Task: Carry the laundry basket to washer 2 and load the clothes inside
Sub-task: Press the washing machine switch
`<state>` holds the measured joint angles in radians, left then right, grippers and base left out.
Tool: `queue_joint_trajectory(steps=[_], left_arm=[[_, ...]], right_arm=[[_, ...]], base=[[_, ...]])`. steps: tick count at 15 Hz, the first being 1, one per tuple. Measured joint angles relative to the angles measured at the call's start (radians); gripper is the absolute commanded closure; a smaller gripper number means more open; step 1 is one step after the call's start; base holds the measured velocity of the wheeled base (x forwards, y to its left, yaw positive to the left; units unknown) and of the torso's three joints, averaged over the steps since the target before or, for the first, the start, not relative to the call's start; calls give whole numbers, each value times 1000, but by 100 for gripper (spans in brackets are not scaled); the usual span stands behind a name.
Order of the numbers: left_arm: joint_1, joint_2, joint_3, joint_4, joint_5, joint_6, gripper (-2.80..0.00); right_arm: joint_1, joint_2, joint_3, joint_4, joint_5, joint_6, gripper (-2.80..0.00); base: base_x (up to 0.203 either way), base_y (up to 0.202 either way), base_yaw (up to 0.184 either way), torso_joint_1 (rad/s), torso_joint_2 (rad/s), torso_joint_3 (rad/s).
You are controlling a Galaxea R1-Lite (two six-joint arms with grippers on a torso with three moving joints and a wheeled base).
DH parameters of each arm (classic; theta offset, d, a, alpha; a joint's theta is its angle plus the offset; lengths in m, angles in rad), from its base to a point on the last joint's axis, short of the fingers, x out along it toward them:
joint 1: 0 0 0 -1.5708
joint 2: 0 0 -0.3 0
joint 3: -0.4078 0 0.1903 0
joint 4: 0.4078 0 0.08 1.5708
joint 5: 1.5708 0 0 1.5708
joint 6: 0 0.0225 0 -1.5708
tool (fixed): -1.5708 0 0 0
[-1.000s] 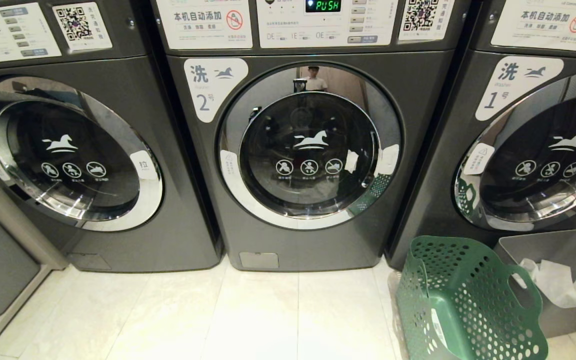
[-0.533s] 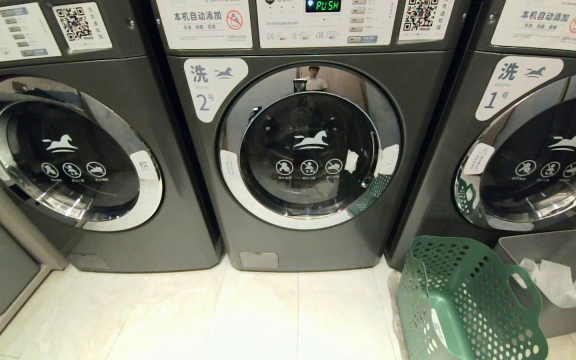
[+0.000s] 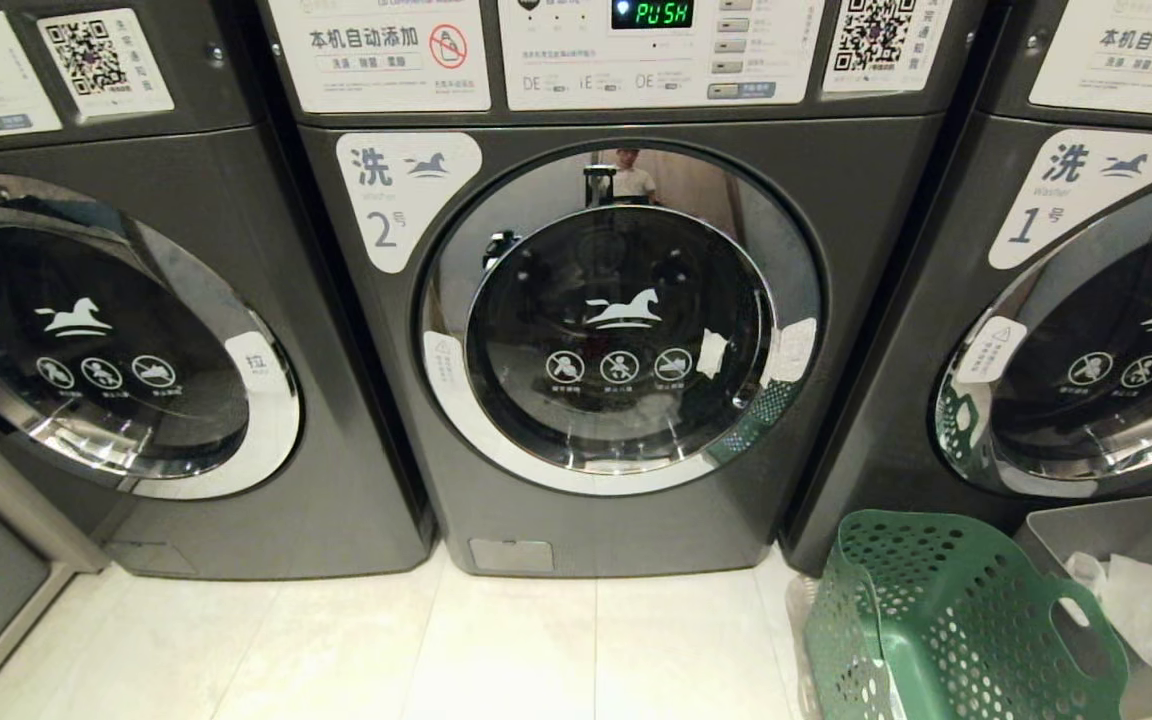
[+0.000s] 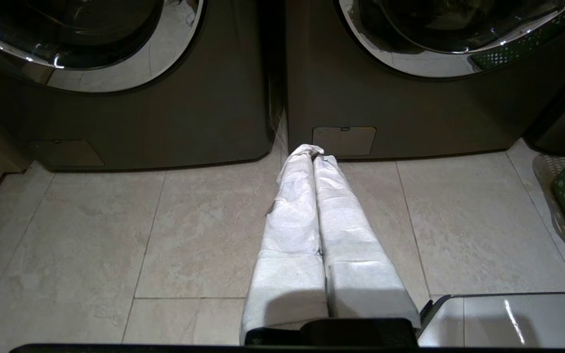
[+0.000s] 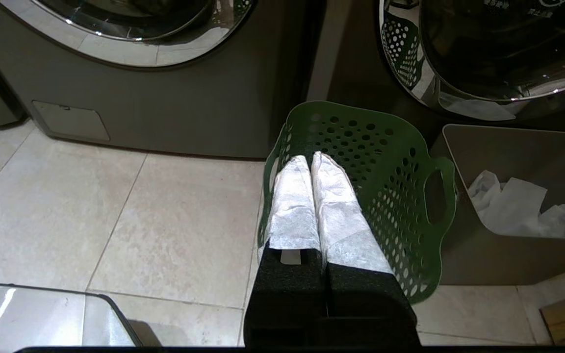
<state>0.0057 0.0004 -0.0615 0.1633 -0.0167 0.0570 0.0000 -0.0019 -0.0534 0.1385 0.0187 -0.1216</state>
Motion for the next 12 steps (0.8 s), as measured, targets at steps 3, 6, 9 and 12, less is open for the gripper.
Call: queue_joint_trajectory(steps=[3,6,9,12], left_arm=[[0,0,0,0,0,0,0],[0,0,0,0,-1,0,0],[0,0,0,0,-2,4,0],[0,0,0,0,-2,5,0]], right_arm=[[0,0,0,0,0,4,0],[0,0,-1,0,4,4,0],[0,0,-9,0,4,-17,0],[0,23,-148,12,34,-81,0]], base=[[194,0,-1,4,1,4],[196,0,0,3,7,3],[107,0,2,2,2,0],[0,0,0,0,0,0]])
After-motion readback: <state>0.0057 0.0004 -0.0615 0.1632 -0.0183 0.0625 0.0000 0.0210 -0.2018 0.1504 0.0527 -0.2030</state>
